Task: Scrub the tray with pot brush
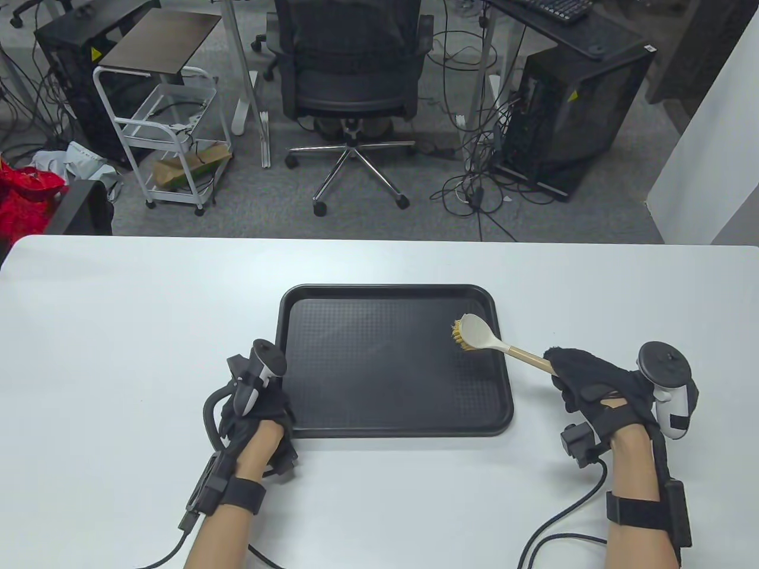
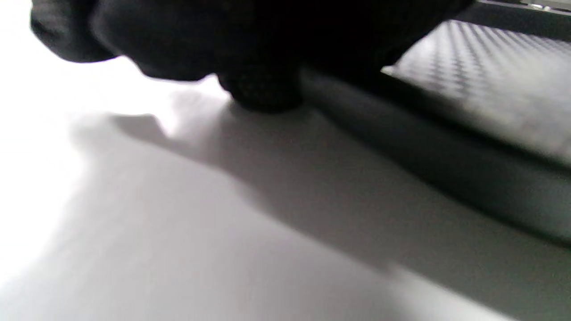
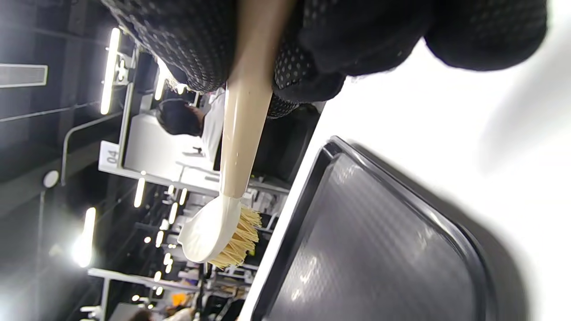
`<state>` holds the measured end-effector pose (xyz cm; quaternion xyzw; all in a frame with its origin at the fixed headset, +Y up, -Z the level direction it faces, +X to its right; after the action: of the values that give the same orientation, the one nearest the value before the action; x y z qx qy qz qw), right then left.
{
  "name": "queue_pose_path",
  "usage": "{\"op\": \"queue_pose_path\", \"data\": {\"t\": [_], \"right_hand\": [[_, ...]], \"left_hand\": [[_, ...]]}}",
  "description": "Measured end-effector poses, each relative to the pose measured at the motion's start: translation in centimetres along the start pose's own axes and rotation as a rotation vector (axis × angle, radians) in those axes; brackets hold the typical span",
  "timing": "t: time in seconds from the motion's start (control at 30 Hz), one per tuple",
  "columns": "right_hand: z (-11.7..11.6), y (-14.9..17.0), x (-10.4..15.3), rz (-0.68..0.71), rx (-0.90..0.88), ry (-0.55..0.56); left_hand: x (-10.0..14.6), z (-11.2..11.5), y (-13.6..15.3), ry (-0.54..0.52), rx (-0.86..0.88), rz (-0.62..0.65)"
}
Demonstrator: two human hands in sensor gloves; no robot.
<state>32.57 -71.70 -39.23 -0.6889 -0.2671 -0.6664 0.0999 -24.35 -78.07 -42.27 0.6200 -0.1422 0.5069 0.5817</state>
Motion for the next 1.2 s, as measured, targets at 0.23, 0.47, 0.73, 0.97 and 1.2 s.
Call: {"op": "queue_pose_path", "data": {"t": [0.23, 0.47, 0.73, 0.97, 1.2], "right_hand": [[-1.3, 0.5, -0.9, -0.028, 0.005, -0.019], [-2.3, 0.4, -1.1, -0.038, 0.050, -0.024], [-4.7, -5.4, 1.2, 0.145, 0.263, 0.030], [-12.0, -9.2, 5.6, 0.357, 0.588, 0.102], [-18.4, -9.5, 7.5, 0.489, 0.821, 0.182]], "left_hand": [[-4.4, -1.7, -1.7, -0.064, 0.012, -0.048], [-6.5, -2.5, -2.5, -0.108, 0.028, -0.048], [-3.7, -7.5, 0.7, -0.267, 0.253, -0.012], [3.8, -10.8, 2.8, -0.296, 0.265, 0.180], [8.1, -8.3, 4.4, -0.267, 0.263, 0.271]]}}
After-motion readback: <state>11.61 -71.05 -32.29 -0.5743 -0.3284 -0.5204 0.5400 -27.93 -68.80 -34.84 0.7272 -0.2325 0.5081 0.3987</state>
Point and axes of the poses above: the tracker on the back of each hand, its own y axis roughly to the little-finger side, its own x axis roughly from the fingertips to the wrist, z = x × y, the point moved 5 cm from there along -x, roughly from the wrist to the fingertips, and after that the axes turned 13 degrees about x, right-handed, at the moved point
